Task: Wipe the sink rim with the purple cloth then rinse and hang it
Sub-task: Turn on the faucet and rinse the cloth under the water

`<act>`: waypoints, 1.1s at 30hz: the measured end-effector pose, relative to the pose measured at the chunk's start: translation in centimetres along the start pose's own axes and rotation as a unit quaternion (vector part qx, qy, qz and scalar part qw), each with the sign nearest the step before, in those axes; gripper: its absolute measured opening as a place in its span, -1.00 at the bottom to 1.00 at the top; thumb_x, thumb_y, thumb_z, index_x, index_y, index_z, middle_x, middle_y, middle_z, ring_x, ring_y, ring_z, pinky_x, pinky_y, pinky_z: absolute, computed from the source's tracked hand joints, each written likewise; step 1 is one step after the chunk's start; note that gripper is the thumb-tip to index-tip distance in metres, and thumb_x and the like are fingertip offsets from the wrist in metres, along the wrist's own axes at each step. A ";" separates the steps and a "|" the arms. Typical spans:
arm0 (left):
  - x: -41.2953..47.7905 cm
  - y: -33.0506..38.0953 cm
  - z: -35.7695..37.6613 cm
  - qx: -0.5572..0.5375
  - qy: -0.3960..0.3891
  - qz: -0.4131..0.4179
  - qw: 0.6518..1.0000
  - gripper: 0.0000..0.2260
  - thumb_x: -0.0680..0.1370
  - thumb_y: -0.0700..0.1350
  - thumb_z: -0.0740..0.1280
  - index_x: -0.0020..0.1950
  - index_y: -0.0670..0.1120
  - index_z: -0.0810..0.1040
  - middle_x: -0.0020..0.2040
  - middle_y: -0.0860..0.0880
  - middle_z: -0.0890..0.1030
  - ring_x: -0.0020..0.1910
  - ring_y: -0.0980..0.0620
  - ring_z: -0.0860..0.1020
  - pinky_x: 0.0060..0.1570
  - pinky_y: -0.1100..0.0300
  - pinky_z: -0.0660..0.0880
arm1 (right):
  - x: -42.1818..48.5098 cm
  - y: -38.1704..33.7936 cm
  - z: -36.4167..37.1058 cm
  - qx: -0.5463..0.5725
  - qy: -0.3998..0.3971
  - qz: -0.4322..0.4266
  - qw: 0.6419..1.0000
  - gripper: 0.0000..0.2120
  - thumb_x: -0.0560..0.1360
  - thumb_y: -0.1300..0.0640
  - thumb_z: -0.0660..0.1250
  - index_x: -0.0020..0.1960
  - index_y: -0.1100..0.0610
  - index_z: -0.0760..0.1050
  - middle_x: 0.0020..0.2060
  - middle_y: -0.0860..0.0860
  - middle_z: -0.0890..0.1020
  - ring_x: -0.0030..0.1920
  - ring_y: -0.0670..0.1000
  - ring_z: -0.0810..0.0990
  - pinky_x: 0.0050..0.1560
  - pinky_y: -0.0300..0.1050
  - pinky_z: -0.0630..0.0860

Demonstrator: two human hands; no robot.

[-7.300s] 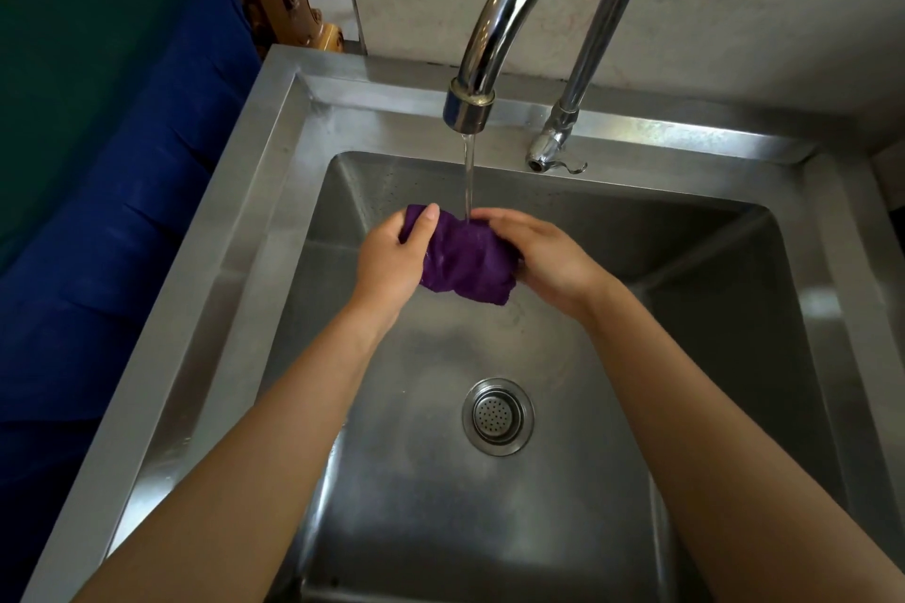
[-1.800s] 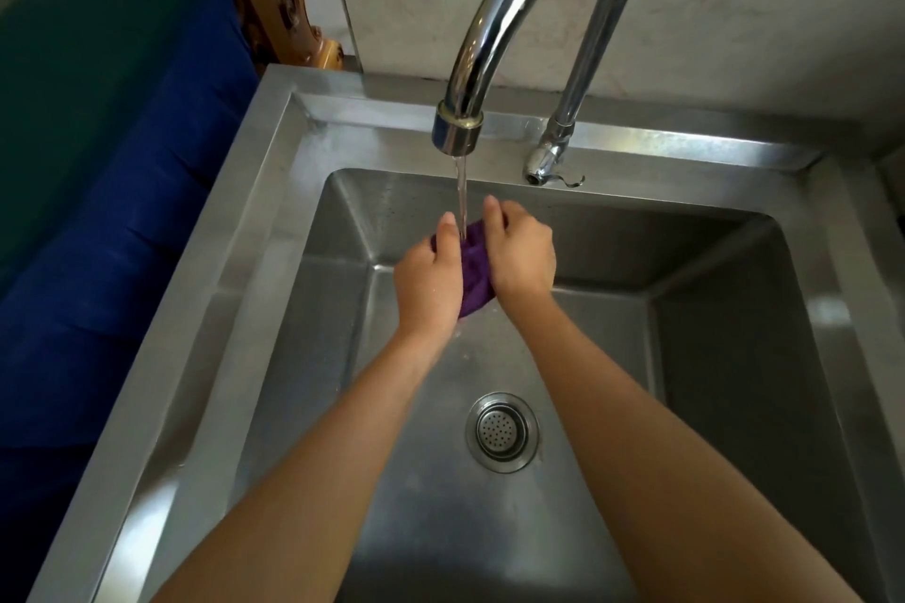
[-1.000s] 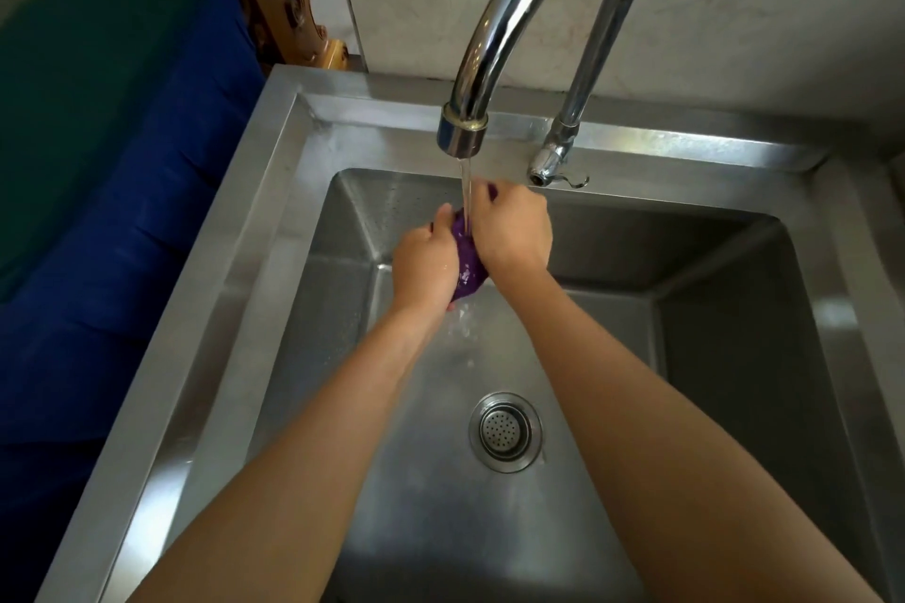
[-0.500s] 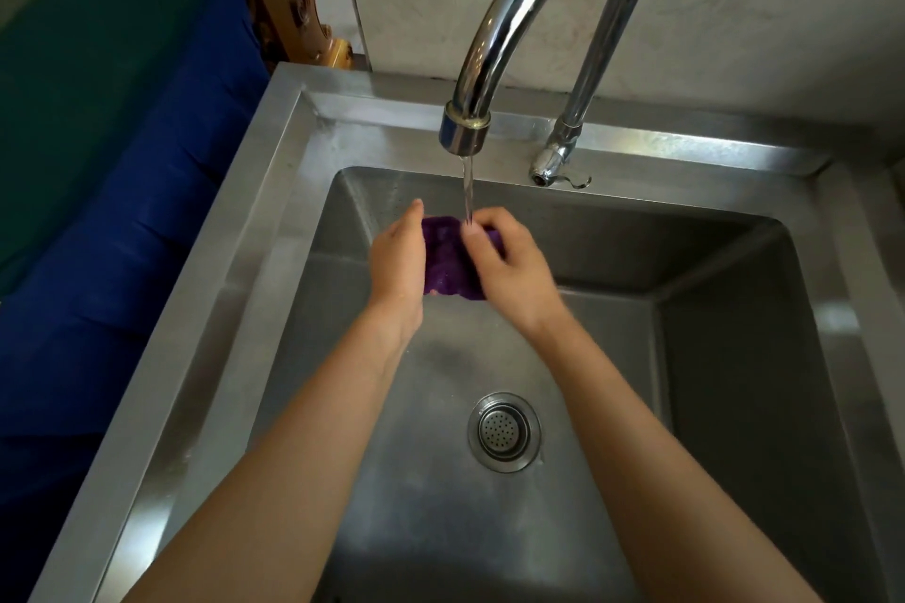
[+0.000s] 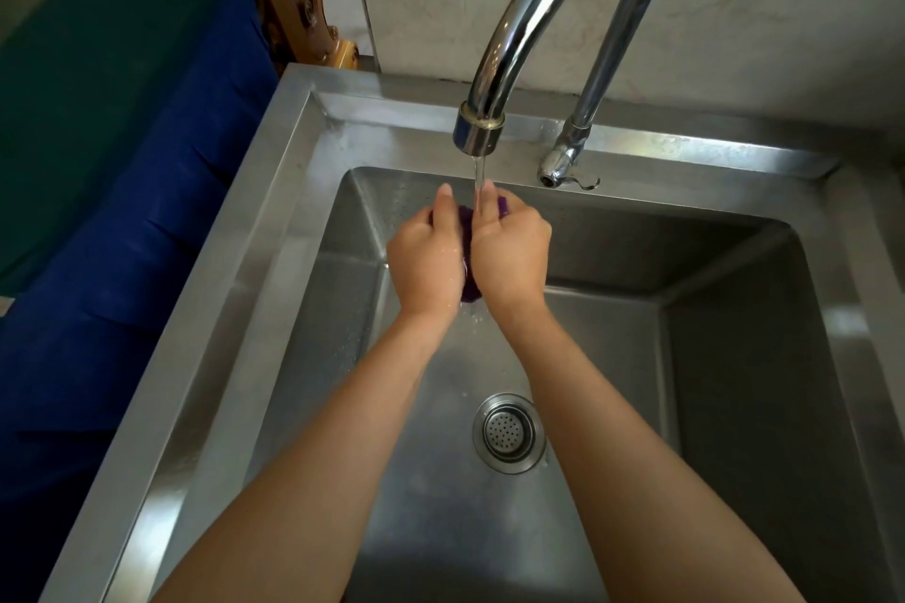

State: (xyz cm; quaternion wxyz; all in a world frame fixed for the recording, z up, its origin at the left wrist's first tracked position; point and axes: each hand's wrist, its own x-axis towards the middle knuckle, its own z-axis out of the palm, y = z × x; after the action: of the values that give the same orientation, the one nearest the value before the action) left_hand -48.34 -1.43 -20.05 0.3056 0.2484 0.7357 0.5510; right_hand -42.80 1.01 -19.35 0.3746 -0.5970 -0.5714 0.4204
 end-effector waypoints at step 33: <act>0.0 0.9 0.8 0.004 -0.110 -0.035 0.993 -0.79 0.53 0.14 0.26 -0.18 0.04 0.51 -0.27 0.08 0.57 -0.25 0.07 0.57 -0.39 0.18 0.54 | 2.0 1.9 -2.7 0.088 -0.101 0.201 0.970 -0.56 0.56 -0.21 0.05 0.17 0.13 0.39 -0.05 0.00 0.54 0.07 0.09 0.56 0.18 0.13 0.51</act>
State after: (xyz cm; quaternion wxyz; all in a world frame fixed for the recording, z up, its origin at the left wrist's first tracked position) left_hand -47.69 -0.66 -19.38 0.4029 0.2831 0.7083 0.5059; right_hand -39.60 3.00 -20.25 0.2733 -0.6190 -0.4355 0.5938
